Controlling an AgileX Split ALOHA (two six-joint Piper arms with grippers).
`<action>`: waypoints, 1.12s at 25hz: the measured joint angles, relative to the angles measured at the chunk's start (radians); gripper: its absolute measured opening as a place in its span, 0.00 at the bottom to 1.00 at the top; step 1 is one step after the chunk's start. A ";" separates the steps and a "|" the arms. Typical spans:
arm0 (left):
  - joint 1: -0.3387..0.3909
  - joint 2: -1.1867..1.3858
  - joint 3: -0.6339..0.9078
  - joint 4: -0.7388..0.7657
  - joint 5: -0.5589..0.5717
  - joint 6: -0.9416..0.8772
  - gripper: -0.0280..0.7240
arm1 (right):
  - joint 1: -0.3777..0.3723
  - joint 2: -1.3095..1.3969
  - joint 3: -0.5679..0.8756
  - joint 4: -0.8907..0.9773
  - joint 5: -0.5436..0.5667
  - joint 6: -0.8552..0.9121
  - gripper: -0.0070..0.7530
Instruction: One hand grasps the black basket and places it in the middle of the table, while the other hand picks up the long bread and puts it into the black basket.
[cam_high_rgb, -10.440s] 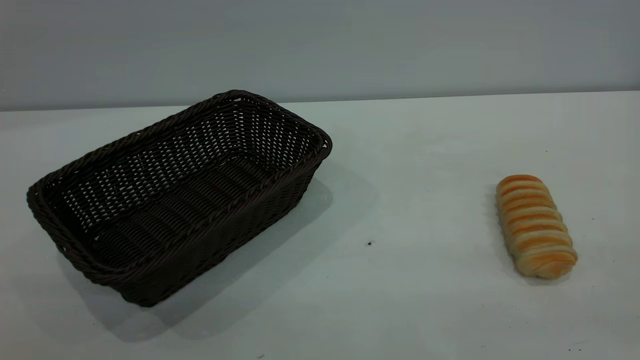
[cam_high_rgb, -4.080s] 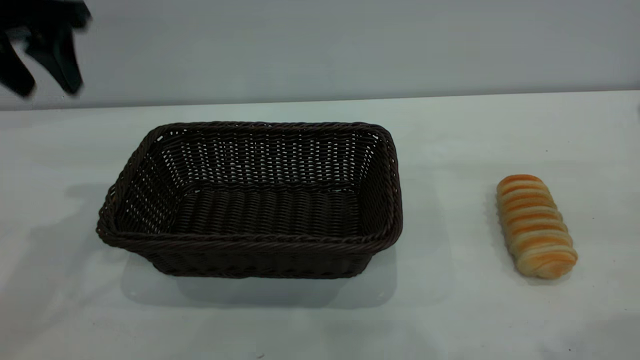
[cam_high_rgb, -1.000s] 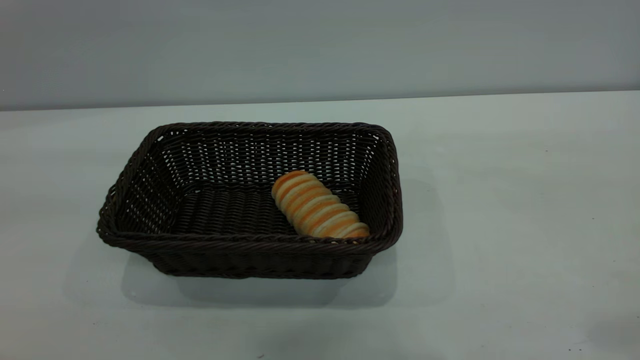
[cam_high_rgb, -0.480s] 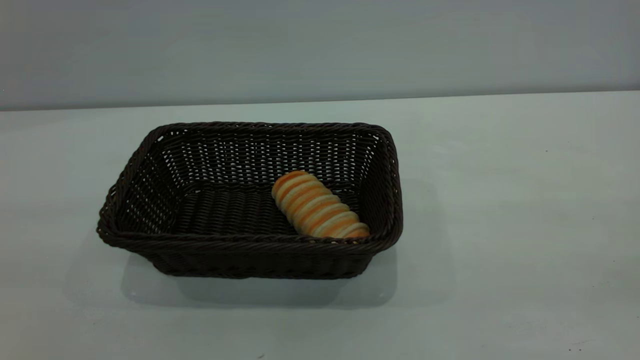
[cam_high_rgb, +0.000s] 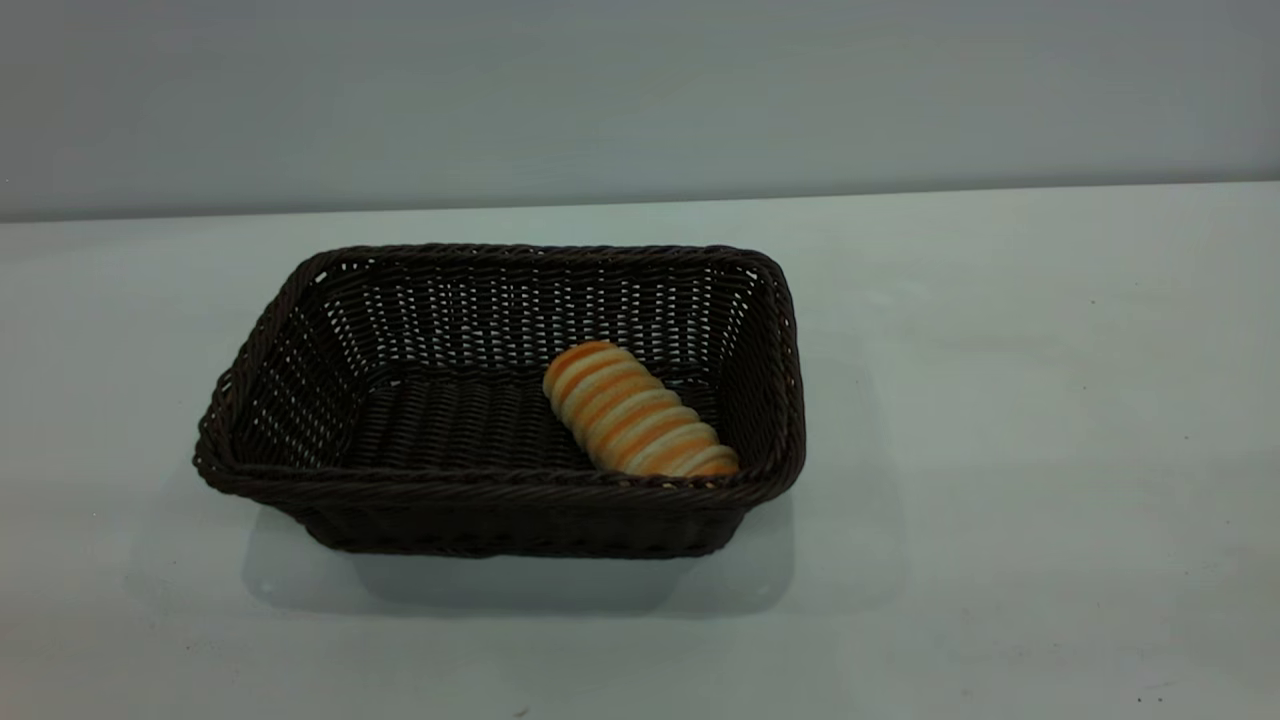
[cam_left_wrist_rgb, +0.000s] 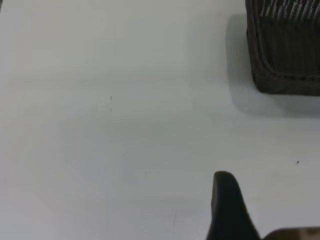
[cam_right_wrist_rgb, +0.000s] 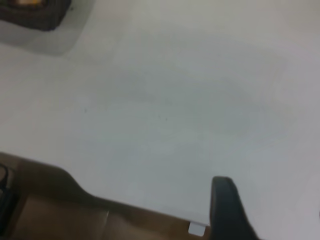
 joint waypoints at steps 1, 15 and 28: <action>0.000 -0.010 0.000 -0.002 0.000 0.000 0.71 | 0.000 -0.006 0.000 0.000 0.000 0.000 0.56; 0.000 -0.032 0.016 -0.013 0.132 0.023 0.71 | 0.000 -0.015 0.006 -0.004 0.013 0.027 0.56; 0.000 -0.032 0.019 -0.020 0.132 0.023 0.71 | 0.000 -0.015 0.017 -0.054 0.003 0.105 0.56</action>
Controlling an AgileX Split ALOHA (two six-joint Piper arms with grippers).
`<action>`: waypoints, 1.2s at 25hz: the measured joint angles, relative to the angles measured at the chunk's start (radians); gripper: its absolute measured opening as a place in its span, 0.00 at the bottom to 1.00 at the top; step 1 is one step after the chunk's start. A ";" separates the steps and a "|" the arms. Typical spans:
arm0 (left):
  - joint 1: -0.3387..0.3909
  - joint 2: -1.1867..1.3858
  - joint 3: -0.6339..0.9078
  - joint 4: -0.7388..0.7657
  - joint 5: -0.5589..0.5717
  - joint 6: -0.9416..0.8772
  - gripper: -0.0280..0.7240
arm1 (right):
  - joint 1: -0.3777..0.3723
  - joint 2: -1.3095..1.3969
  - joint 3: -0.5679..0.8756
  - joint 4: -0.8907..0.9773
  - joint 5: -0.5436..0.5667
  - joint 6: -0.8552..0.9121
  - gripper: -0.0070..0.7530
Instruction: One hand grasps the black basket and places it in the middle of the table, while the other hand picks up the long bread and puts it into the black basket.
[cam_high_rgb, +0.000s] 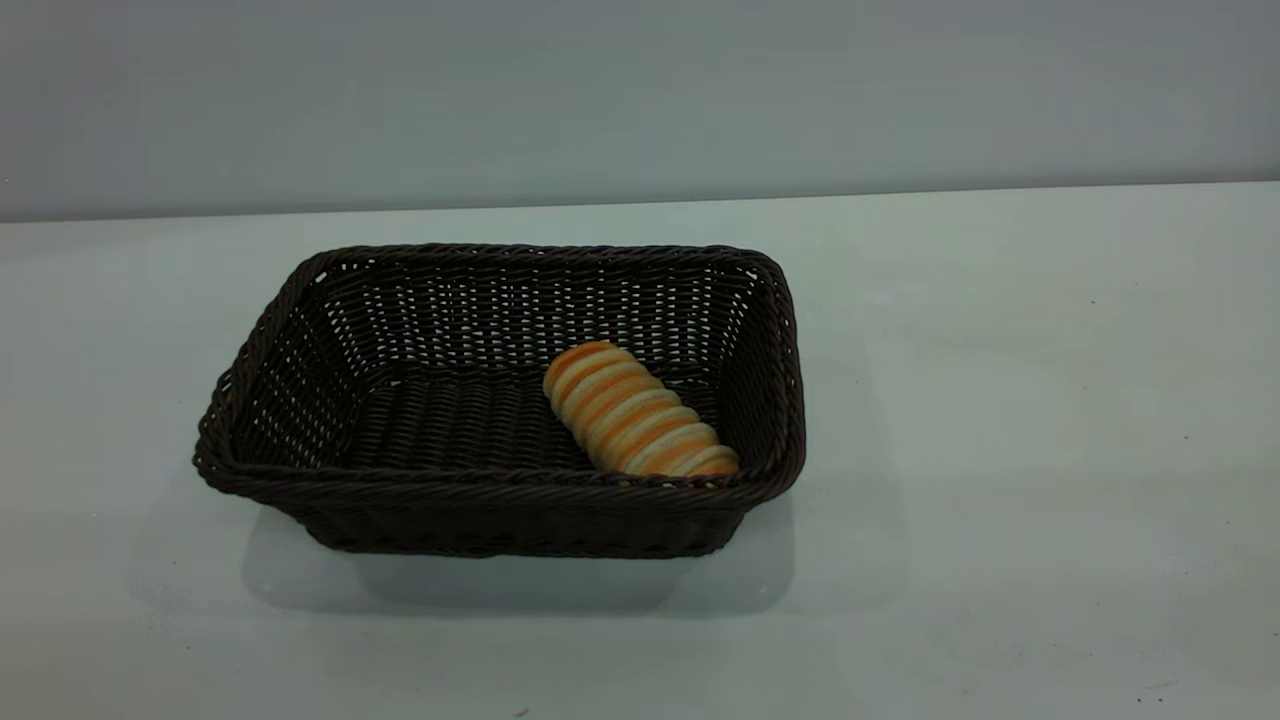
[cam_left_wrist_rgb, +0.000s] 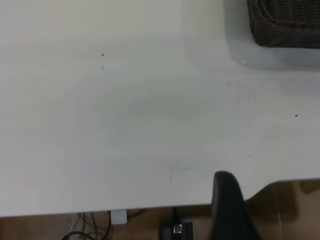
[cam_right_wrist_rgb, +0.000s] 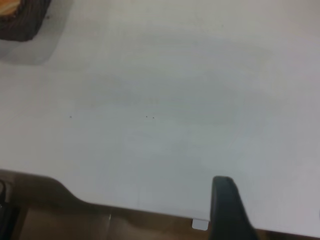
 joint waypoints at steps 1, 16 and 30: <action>0.000 0.000 0.000 0.000 0.000 0.000 0.71 | 0.000 0.000 0.000 0.000 0.000 0.000 0.56; 0.060 -0.084 0.000 -0.004 0.000 0.000 0.71 | -0.125 -0.093 0.003 0.004 0.000 0.001 0.56; 0.060 -0.145 0.000 -0.009 0.001 0.001 0.71 | -0.129 -0.119 0.003 0.017 0.001 0.001 0.56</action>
